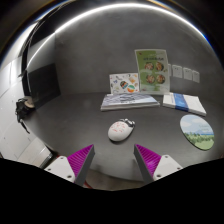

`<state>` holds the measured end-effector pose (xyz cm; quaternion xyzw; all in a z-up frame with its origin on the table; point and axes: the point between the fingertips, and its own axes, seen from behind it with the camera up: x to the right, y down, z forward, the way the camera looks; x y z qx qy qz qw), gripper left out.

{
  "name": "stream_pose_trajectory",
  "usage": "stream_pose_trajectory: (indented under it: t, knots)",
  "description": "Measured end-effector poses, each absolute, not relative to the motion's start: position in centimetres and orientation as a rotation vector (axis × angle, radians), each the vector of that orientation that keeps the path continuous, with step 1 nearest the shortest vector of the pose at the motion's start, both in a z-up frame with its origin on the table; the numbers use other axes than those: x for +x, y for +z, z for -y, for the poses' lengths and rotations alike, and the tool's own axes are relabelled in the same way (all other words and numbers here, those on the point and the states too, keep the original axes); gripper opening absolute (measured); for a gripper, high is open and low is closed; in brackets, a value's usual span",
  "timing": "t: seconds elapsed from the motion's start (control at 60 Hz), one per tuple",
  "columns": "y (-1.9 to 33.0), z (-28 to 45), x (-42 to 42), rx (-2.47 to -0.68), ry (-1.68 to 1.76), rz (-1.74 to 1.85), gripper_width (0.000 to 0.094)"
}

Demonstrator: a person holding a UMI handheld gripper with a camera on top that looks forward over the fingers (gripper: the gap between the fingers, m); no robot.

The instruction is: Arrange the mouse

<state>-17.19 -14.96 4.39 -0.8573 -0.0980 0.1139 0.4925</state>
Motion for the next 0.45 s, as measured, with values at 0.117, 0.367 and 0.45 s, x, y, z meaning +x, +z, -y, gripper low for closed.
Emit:
stream_pose_trajectory:
  t: [0.117, 0.367, 0.45]
  knots:
    - [3.3, 14.5, -14.5, -2.132, 0.214, 0.173, 0.0837]
    - [3.1, 11.7, -6.0, -2.096, 0.088, 0.088, 0.0846]
    - [3.5, 12.1, -3.7, -2.097, 0.071, 0.052, 0.0833]
